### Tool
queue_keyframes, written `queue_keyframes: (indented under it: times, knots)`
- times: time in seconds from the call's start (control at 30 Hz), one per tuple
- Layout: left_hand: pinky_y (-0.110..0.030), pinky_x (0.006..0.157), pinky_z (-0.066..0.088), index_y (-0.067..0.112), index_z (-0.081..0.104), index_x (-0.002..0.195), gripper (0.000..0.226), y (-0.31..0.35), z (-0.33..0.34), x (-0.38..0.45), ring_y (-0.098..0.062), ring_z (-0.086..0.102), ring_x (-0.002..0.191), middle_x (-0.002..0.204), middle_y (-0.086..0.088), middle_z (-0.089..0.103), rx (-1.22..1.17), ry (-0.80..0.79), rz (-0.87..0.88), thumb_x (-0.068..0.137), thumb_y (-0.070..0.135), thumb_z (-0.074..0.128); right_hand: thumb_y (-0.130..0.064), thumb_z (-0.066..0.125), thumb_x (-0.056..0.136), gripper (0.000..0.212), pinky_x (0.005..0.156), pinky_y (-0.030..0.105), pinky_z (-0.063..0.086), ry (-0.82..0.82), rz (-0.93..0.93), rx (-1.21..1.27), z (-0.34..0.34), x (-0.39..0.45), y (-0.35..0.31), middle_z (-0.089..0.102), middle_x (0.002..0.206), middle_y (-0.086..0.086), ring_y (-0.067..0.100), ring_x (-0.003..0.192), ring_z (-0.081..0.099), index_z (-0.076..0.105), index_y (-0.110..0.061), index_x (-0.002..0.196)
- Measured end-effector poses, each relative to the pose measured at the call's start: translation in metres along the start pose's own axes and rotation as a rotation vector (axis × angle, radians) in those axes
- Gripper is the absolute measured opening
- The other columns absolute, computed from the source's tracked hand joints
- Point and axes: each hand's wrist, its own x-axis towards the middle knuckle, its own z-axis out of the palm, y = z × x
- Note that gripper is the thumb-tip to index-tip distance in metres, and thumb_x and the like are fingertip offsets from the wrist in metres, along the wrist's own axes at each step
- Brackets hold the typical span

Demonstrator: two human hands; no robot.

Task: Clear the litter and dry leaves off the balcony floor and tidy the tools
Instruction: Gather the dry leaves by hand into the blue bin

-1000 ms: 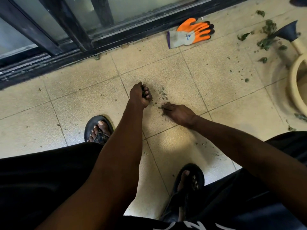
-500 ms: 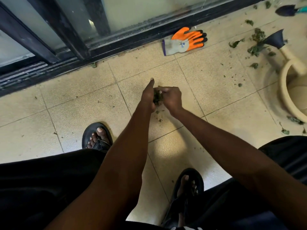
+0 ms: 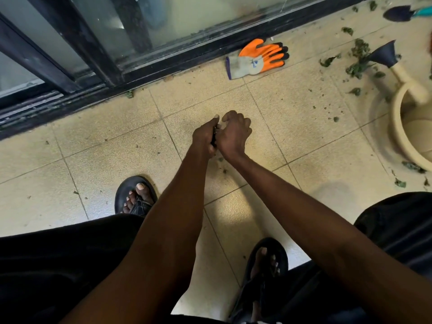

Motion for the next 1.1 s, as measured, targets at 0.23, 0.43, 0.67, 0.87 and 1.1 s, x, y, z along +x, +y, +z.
queue_keyframes:
  times: [0.23, 0.43, 0.67, 0.87, 1.1]
  knots:
    - [-0.017, 0.038, 0.036, 0.012, 0.065, 0.079, 0.038, 0.01, -0.002, 0.002, -0.009, 0.049, 0.041, 0.061, 0.0, 0.058, 0.027, 0.144, -0.01, 0.086, 0.049, 0.069, -0.004, 0.078, 0.073, 0.028, 0.073, 0.028, 0.051, -0.559, 0.165, 0.484, -0.027, 0.025, 0.01, 0.066, 0.086, -0.002, 0.011, 0.079, 0.062, 0.068, -0.011, 0.098]
    - [-0.014, 0.035, 0.023, 0.016, 0.045, 0.064, 0.041, 0.02, -0.027, 0.012, -0.007, 0.033, 0.035, 0.055, 0.003, 0.041, -0.202, 0.226, 0.015, 0.093, 0.04, 0.064, -0.059, 0.03, 0.099, 0.076, 0.122, 0.044, 0.014, -0.277, 0.132, 0.096, -0.025, 0.029, 0.067, 0.018, 0.161, 0.012, 0.024, 0.149, 0.016, 0.019, -0.007, 0.154]
    - [-0.016, 0.037, 0.019, 0.018, 0.043, 0.062, 0.044, 0.02, -0.043, 0.014, -0.007, 0.032, 0.034, 0.05, 0.005, 0.038, -0.272, 0.196, -0.002, 0.093, 0.04, 0.063, -0.066, 0.009, 0.095, 0.086, 0.122, 0.045, -0.002, -0.545, -0.407, -0.422, 0.019, -0.018, 0.085, -0.009, 0.162, 0.016, 0.025, 0.149, -0.013, -0.004, -0.005, 0.154]
    - [-0.016, 0.035, 0.02, 0.019, 0.044, 0.063, 0.042, 0.022, -0.046, 0.014, -0.006, 0.033, 0.035, 0.051, 0.006, 0.039, -0.333, 0.17, -0.022, 0.094, 0.041, 0.063, -0.064, 0.016, 0.098, 0.081, 0.122, 0.044, -0.003, -0.192, -0.047, -0.278, 0.006, -0.069, 0.096, -0.005, 0.163, 0.012, 0.024, 0.15, -0.01, -0.002, -0.008, 0.155]
    - [-0.016, 0.034, 0.02, 0.018, 0.041, 0.06, 0.045, 0.021, -0.05, 0.011, -0.008, 0.033, 0.032, 0.043, 0.006, 0.038, -0.394, 0.15, -0.007, 0.096, 0.039, 0.06, -0.075, 0.017, 0.091, 0.102, 0.12, 0.047, -0.01, -0.196, 0.326, -0.28, 0.043, -0.137, 0.065, -0.019, 0.159, 0.021, 0.031, 0.146, -0.024, -0.011, 0.002, 0.151]
